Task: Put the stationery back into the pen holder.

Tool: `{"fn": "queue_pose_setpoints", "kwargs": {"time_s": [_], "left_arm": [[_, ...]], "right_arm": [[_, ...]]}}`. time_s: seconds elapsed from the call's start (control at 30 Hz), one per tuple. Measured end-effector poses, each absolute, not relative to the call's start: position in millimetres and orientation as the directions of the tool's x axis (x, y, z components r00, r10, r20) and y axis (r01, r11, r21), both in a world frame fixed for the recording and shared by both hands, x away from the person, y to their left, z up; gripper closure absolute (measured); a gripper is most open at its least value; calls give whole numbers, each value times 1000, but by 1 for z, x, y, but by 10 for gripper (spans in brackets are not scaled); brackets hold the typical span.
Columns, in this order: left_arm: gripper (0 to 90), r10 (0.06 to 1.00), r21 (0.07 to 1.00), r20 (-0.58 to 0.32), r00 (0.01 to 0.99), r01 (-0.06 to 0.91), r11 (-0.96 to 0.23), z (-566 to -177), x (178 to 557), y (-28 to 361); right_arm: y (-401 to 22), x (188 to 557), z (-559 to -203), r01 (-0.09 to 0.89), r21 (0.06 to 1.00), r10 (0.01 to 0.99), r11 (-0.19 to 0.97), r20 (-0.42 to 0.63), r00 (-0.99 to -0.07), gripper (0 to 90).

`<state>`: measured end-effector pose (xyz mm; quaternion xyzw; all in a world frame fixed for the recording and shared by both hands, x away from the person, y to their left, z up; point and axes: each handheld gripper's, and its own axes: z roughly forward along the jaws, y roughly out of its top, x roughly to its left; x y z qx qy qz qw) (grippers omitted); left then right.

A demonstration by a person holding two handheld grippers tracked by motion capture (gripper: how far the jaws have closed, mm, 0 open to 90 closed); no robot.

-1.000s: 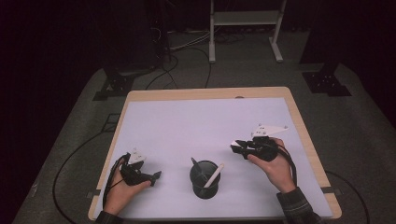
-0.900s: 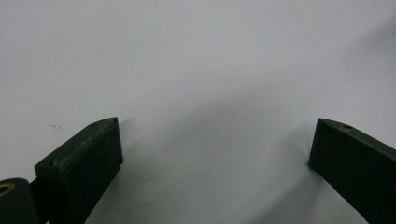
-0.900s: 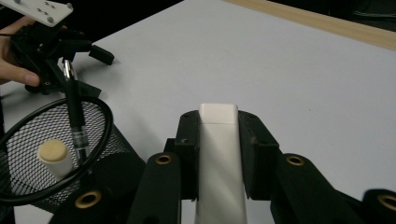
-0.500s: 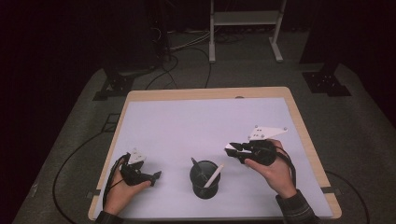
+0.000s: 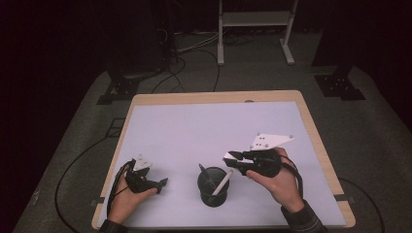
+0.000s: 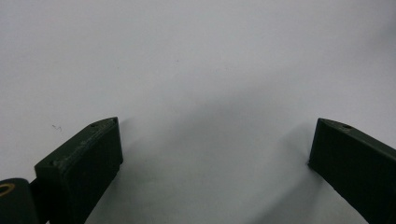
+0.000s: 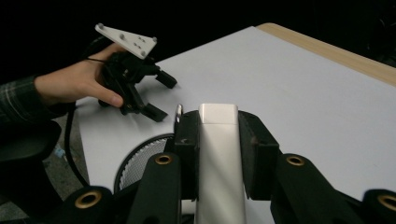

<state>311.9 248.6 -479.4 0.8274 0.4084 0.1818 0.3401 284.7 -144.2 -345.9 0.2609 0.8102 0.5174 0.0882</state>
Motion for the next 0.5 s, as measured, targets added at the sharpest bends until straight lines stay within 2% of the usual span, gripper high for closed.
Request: {"fn": "queue_pose_setpoints", "kwargs": {"time_s": [0.5], "left_arm": [[14, 798, 711, 26, 602, 550, -438, -479, 312, 249]], "right_arm": [[-110, 284, -350, 313, 884, 455, 347, 133, -880, 703]]}}
